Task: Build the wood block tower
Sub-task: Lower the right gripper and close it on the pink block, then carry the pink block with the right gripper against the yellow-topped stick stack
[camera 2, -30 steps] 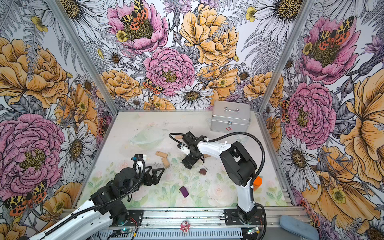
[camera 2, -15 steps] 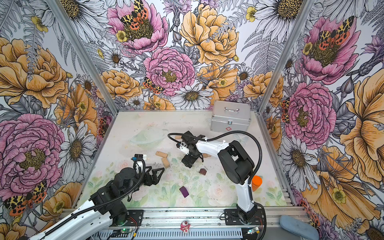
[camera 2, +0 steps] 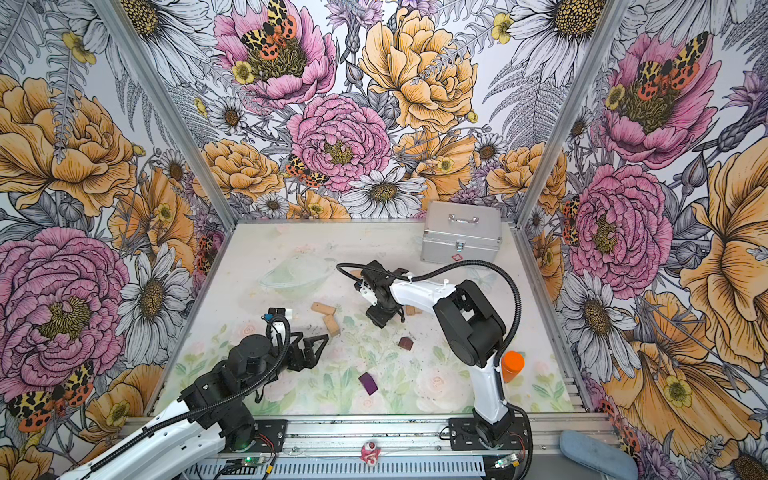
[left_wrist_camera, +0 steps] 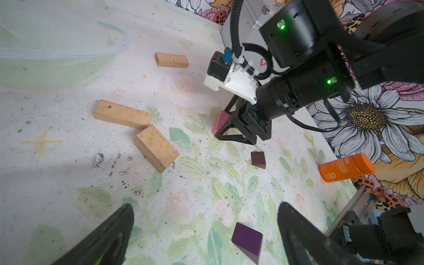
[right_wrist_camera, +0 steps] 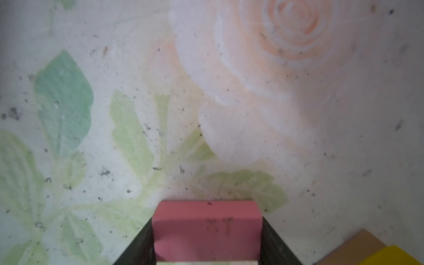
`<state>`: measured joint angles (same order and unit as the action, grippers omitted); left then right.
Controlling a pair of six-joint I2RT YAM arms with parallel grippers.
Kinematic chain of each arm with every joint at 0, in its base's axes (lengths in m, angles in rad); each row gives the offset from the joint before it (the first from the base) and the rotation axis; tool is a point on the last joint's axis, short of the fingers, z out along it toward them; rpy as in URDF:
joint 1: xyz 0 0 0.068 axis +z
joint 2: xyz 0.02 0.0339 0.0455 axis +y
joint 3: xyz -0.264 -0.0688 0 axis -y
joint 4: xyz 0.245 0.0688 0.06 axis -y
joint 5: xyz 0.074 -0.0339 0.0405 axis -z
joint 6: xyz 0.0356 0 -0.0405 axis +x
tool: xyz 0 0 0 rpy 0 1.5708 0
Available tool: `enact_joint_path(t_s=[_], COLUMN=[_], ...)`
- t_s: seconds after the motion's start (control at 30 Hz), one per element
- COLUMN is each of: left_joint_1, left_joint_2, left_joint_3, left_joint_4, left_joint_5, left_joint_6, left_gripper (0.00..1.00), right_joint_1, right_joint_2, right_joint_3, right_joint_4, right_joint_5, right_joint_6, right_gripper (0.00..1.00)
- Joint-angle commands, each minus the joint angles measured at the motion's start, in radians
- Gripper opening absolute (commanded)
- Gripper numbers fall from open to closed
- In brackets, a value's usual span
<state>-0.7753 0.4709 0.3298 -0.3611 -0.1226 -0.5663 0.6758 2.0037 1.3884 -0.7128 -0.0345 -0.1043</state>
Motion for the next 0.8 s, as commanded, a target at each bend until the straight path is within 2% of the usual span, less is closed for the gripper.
enact_joint_path(t_s=[0.0,0.37,0.5,0.77], left_joint_1=[0.007,0.007,0.007,0.005], left_joint_2=[-0.006,-0.005,-0.005,-0.011], left_joint_3=[-0.002,0.003,0.006,0.005], left_joint_4=[0.018,0.015,0.005,0.002], left_joint_5=[0.011,0.002,0.006,0.005], left_joint_6=[0.029,0.021,0.015,0.004], left_gripper=[0.99,0.99,0.99,0.99], right_joint_1=[0.001,0.001,0.003,0.003], right_joint_2=[0.024,0.059,0.057,0.031], right_joint_3=[0.024,0.07,0.067,0.055], right_joint_4=[0.009,-0.027,-0.027,-0.027], right_joint_5=[0.033,0.065,0.089,0.094], right_joint_6=[0.1,0.406,0.453,0.472], right_gripper=[0.59,0.59,0.61,0.68])
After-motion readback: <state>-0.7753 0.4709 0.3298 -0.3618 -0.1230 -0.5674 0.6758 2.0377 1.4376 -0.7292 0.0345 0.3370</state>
